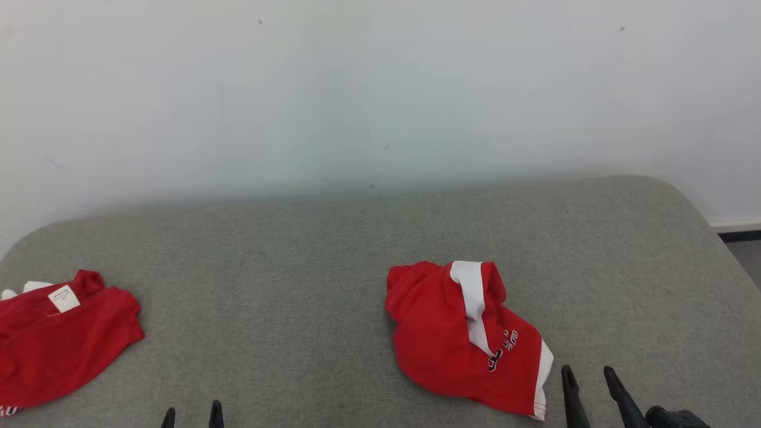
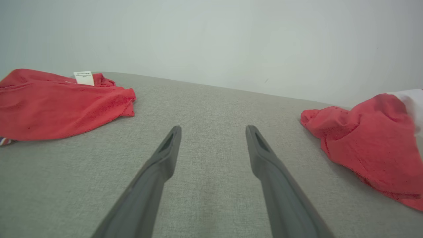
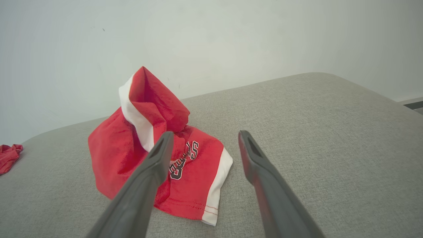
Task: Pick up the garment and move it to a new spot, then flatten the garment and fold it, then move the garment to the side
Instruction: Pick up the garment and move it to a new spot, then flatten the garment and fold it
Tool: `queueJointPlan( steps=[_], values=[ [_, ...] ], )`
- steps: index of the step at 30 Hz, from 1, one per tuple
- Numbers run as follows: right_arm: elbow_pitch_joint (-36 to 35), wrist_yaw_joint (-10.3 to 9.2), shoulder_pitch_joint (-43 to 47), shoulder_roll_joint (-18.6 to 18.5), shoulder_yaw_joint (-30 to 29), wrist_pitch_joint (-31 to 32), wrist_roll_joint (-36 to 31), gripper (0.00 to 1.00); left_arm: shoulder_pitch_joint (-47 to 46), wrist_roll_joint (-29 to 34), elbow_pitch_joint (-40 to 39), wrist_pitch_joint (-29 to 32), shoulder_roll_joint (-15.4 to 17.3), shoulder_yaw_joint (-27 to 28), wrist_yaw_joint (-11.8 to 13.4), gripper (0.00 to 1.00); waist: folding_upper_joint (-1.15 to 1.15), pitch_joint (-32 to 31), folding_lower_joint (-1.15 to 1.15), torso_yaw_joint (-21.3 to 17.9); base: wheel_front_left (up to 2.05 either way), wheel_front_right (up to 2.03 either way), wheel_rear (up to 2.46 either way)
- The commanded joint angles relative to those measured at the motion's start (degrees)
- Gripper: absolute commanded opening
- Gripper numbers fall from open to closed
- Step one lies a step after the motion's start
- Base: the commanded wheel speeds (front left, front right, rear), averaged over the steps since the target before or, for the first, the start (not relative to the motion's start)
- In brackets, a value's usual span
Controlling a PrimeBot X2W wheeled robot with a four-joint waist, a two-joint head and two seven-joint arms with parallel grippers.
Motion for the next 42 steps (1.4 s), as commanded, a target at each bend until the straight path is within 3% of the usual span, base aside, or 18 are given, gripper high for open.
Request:
queueJointPlan(
  steps=[1, 6, 16, 42],
  values=[
    [0.15, 0.19, 0.86, -0.05, -0.26, 0.06, -0.39, 1.0, 0.75, 0.9, 0.03, -0.17, 0.29, 0.21, 0.26, 1.0, 0.0, -2.36, 0.01, 2.68, 0.0, 0.0, 0.0],
    [0.9, 0.19, 2.8, -0.03, -2.65, -0.34, -0.68, 1.0, 2.99, 3.07, 0.07, -0.16, 1.13, 1.93, -0.13, 1.0, 0.0, -2.74, 0.01, 3.96, 0.0, 0.0, 0.0],
    [0.37, 0.19, 5.76, -0.04, -2.82, -0.99, -2.78, 1.0, 6.04, 2.5, -4.71, -0.18, 0.94, 1.37, -3.56, 1.0, 0.0, -2.71, 0.01, 4.04, 0.0, 0.0, 0.0],
    [-2.28, 0.2, 5.12, -0.05, -1.5, 2.61, -3.7, 1.0, 4.25, 1.8, 0.31, -0.18, 0.75, 1.26, -4.02, 1.0, 0.0, -1.64, 0.01, 0.94, 0.0, 0.0, 0.0]
  ],
)
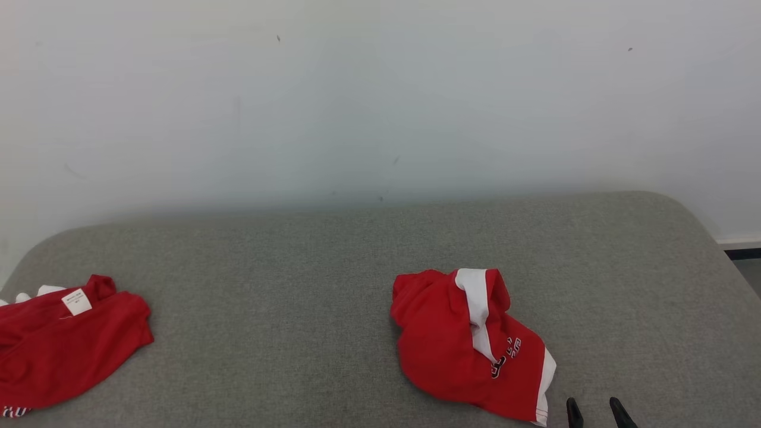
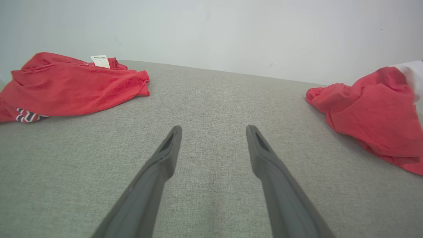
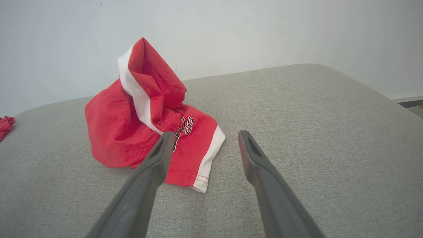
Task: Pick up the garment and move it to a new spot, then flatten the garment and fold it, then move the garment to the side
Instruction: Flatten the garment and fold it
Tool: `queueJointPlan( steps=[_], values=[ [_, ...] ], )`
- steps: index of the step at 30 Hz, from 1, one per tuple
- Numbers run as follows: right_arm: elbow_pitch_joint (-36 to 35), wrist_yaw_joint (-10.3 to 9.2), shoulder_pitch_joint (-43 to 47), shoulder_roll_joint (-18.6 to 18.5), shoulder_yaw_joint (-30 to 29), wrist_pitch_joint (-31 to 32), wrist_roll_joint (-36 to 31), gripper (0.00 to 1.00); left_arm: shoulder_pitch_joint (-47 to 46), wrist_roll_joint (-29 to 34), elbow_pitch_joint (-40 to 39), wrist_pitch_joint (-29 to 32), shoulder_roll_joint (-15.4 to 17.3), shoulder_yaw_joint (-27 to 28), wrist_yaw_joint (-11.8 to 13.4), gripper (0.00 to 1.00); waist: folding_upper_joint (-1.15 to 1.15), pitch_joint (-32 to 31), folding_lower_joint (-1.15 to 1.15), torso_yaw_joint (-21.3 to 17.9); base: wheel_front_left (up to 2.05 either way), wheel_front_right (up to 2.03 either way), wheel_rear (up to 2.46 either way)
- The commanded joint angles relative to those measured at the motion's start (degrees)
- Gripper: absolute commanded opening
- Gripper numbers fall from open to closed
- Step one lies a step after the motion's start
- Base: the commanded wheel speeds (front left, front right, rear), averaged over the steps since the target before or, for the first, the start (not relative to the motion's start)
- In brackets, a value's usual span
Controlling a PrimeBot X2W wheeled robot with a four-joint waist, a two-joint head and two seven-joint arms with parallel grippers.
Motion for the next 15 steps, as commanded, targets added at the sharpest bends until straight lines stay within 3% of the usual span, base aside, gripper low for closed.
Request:
queueJointPlan(
  steps=[1, 5, 15],
  values=[
    [-0.2, 0.2, -0.47, -0.02, 0.28, 0.19, -0.11, 1.0, -0.88, 0.07, 0.26, -0.18, -0.2, 0.13, -0.17, 1.0, 0.0, 0.27, 0.0, -1.06, 0.0, 0.0, 0.0],
    [-0.81, 0.2, -0.86, -0.03, 0.67, 0.61, -0.35, 1.0, -4.59, 0.09, 2.11, 1.76, 0.02, -1.55, -0.21, 1.0, 0.0, 1.06, 0.0, -3.59, 0.0, 0.0, 0.0],
    [-2.07, 0.2, -2.47, -0.02, 3.46, 1.82, -0.9, 1.0, -26.15, -0.59, 11.49, 17.33, 0.29, -5.67, 0.3, 1.0, 0.0, 5.28, 0.0, -14.33, 0.0, 0.0, 0.0]
  ],
)
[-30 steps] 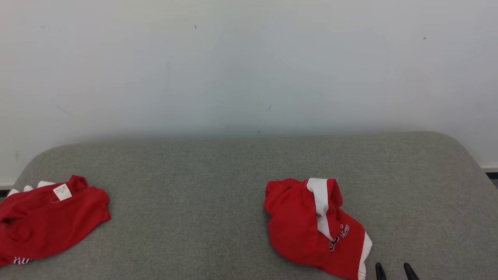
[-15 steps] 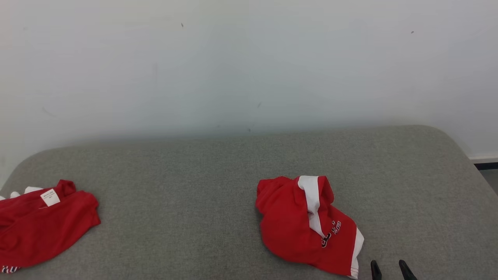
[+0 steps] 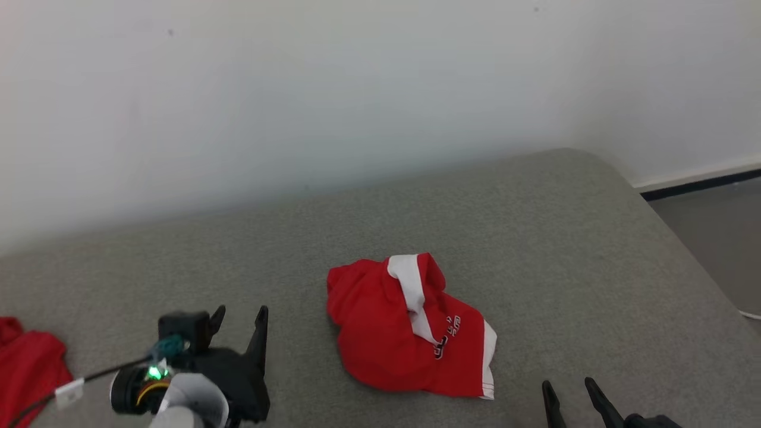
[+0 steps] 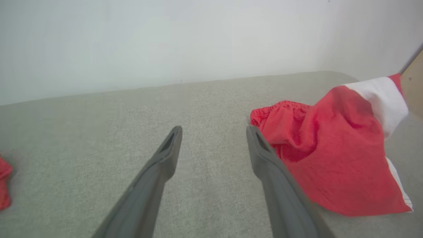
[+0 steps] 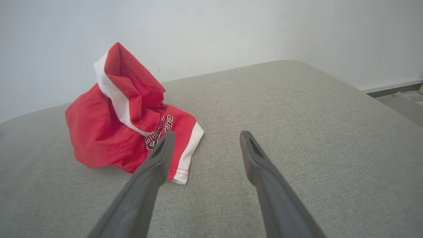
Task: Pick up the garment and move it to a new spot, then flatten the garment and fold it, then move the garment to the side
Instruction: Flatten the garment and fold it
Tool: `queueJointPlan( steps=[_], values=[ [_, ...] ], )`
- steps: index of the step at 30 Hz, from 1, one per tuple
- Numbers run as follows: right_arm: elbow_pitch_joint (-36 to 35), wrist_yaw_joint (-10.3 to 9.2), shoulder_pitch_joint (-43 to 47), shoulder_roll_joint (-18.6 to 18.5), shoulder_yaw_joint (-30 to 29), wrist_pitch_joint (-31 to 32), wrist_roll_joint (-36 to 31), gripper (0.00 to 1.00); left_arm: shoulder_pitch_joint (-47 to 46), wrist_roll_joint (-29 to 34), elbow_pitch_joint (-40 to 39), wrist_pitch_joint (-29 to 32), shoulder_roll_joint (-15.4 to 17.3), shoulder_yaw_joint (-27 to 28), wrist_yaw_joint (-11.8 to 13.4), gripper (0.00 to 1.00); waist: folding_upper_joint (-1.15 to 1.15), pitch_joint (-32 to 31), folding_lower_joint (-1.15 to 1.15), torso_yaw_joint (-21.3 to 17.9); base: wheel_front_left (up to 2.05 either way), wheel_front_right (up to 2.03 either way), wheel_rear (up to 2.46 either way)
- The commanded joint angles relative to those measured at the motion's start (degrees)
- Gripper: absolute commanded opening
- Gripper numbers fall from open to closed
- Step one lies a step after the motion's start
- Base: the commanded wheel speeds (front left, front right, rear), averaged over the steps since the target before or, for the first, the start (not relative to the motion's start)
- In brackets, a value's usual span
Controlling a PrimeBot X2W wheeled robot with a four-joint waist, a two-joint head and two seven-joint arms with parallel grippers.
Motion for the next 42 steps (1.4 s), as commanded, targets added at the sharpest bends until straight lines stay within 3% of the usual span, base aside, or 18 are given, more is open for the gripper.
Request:
queueJointPlan(
  steps=[1, 11, 22, 28, 29, 30, 31, 35, 37, 42],
  values=[
    [-0.22, 0.2, -0.56, -0.05, 0.2, -0.04, -0.22, 1.0, -2.53, -0.23, 1.09, 1.13, -0.18, -0.53, 0.12, 1.0, -0.01, 3.39, -0.01, -5.98, 0.0, 0.0, 0.0],
    [0.87, 0.2, -2.59, 0.0, 2.94, -1.39, 1.62, 1.0, -18.74, 0.5, 13.14, 9.61, 3.19, -8.98, -0.39, 1.0, -0.01, 9.37, -0.01, -17.53, 0.0, 0.0, 0.0],
    [1.49, 0.2, -3.03, 0.01, 2.76, -4.19, 2.9, 1.0, -31.07, 3.3, 27.32, 14.89, 2.57, -16.75, -0.31, 1.0, -0.01, 13.3, -0.01, -18.95, 0.0, 0.0, 0.0],
    [2.16, 0.2, -3.55, 0.01, 3.61, -4.37, 2.99, 1.0, -32.9, 3.46, 32.92, 16.28, 2.88, -16.56, 2.5, 1.0, -0.01, 13.73, -0.01, -18.8, 0.0, 0.0, 0.0],
    [2.37, 0.2, -3.76, 0.01, 4.12, -4.25, 2.97, 1.0, -33.08, 3.43, 34.3, 16.12, 2.64, -16.81, 2.75, 0.23, -0.01, 13.82, -0.01, -18.7, 0.0, 0.0, 0.0],
    [2.37, 0.2, -3.76, 0.01, 4.12, -4.25, 2.97, 1.0, -33.08, 3.43, 34.3, 16.12, 2.64, -16.81, 2.75, 0.23, -0.01, 13.82, -0.01, -18.7, 0.0, 0.0, 0.0],
    [2.49, 0.2, -3.8, 0.01, 4.41, -4.19, 2.98, 1.0, -33.02, 3.22, 34.68, 15.53, 2.51, -16.85, 2.75, 0.0, -0.01, 13.86, -0.01, -18.62, 0.0, 0.0, 0.0],
    [2.97, 0.2, -4.78, 0.0, 5.48, -3.84, 2.84, 1.0, -33.94, 1.36, 33.66, 8.86, 1.47, -15.03, 3.57, 0.0, -0.01, 13.71, -0.01, -18.22, 0.0, 0.0, 0.0],
    [3.43, 0.2, -5.0, -0.01, 6.01, -3.43, 2.38, 1.0, -35.35, -1.54, 30.43, 0.25, -0.16, -12.67, 3.99, 0.0, -0.01, 12.89, -0.01, -17.77, 0.0, 0.0, 0.0],
    [3.87, 0.2, -4.92, 0.0, 6.01, -2.82, 1.72, 1.0, -37.43, -9.39, 23.11, -12.21, -2.01, -10.36, 1.45, 0.0, -0.01, 10.5, -0.01, -15.45, 0.0, 0.0, 0.0]
  ],
)
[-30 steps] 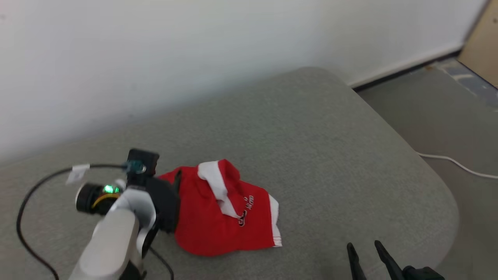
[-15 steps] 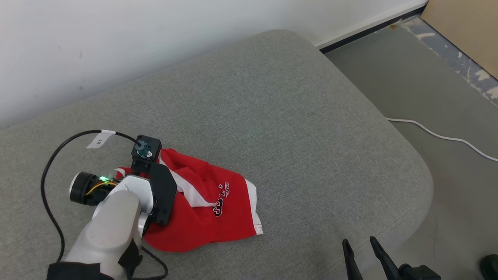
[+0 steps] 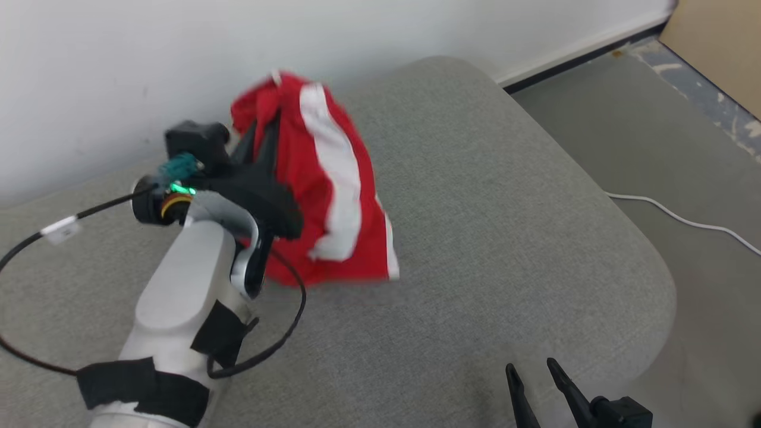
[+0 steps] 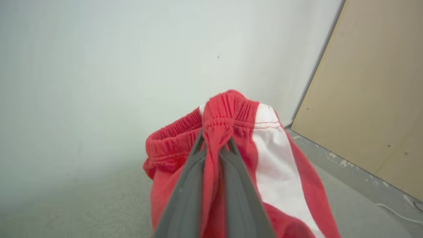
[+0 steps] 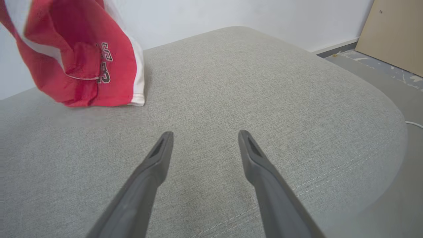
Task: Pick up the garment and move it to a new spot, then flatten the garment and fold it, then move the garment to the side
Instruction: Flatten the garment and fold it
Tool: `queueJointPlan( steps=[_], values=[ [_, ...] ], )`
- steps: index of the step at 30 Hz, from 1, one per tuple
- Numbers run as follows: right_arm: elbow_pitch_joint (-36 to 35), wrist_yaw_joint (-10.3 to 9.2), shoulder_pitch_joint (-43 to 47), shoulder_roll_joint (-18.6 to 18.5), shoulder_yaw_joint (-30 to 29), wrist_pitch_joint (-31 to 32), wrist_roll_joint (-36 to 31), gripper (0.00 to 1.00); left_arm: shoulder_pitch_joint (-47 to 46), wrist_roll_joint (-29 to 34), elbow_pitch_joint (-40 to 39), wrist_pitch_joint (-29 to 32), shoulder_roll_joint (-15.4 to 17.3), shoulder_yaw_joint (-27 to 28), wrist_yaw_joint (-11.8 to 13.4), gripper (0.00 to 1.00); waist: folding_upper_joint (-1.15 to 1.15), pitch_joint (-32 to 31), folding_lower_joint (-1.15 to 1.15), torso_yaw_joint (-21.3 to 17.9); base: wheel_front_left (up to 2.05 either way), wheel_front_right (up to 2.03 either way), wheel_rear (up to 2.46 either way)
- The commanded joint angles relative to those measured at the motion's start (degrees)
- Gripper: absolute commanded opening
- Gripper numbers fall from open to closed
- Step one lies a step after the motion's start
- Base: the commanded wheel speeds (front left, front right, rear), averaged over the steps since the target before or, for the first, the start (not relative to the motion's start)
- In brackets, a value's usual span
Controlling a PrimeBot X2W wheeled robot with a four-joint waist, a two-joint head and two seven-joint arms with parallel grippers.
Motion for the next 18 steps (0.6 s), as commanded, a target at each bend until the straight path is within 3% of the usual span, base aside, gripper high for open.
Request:
queueJointPlan(
  steps=[1, 3, 5, 10, 14, 15, 17, 18],
  values=[
    [0.01, 0.2, 0.03, 0.02, 0.16, 0.37, -0.47, 1.0, -0.9, -4.25, -3.15, -2.72, 0.15, -0.06, -0.75, 0.0, 0.0, -1.98, 0.0, 1.95, 0.0, 0.0, 0.0],
    [-0.15, 0.2, 0.25, 0.01, 0.2, 0.67, -0.64, 1.0, -0.36, -12.94, -7.86, -4.47, -0.05, -1.71, -1.14, 0.0, 0.0, -2.89, 0.0, 3.13, 0.0, 0.0, 0.0],
    [-0.32, 0.2, 0.68, 0.01, -0.14, 0.83, -0.75, 1.0, 1.45, -19.33, -11.05, -5.25, 0.02, -3.68, 0.59, 0.0, 0.0, -3.69, 0.0, 4.84, 0.0, 0.0, 0.0],
    [-0.9, 0.2, 1.44, 0.04, -0.82, 1.06, -0.72, 1.0, 9.34, -28.0, -13.17, -6.13, 0.12, -8.16, 7.68, 0.0, 0.0, -4.88, 0.0, 10.17, 0.0, 0.0, 0.0],
    [-1.25, 0.2, 2.06, 0.02, -0.81, 1.29, -0.35, 1.0, 18.41, -31.71, -10.62, -6.46, 0.06, -10.24, 10.48, 0.0, 0.0, -5.45, 0.0, 14.6, 0.0, 0.0, 0.0],
    [-1.26, 0.2, 2.1, 0.03, -0.39, 1.38, -0.23, 1.0, 20.24, -32.14, -9.43, -6.5, 0.07, -10.39, 11.01, 0.22, 0.0, -5.62, 0.0, 15.42, 0.0, 0.0, 0.0],
    [-1.18, 0.2, 2.13, 0.01, 0.07, 1.47, 0.04, 1.0, 22.95, -31.5, -7.73, -6.55, 0.01, -10.14, 11.66, 1.0, 0.0, -5.99, 0.0, 16.93, 0.0, 0.0, 0.0],
    [-1.16, 0.2, 2.21, -0.01, 0.03, 1.45, 0.15, 1.0, 24.24, -31.22, -7.03, -6.53, -0.02, -10.36, 11.54, 1.0, 0.0, -6.1, 0.0, 17.72, 0.0, 0.0, 0.0]
  ],
)
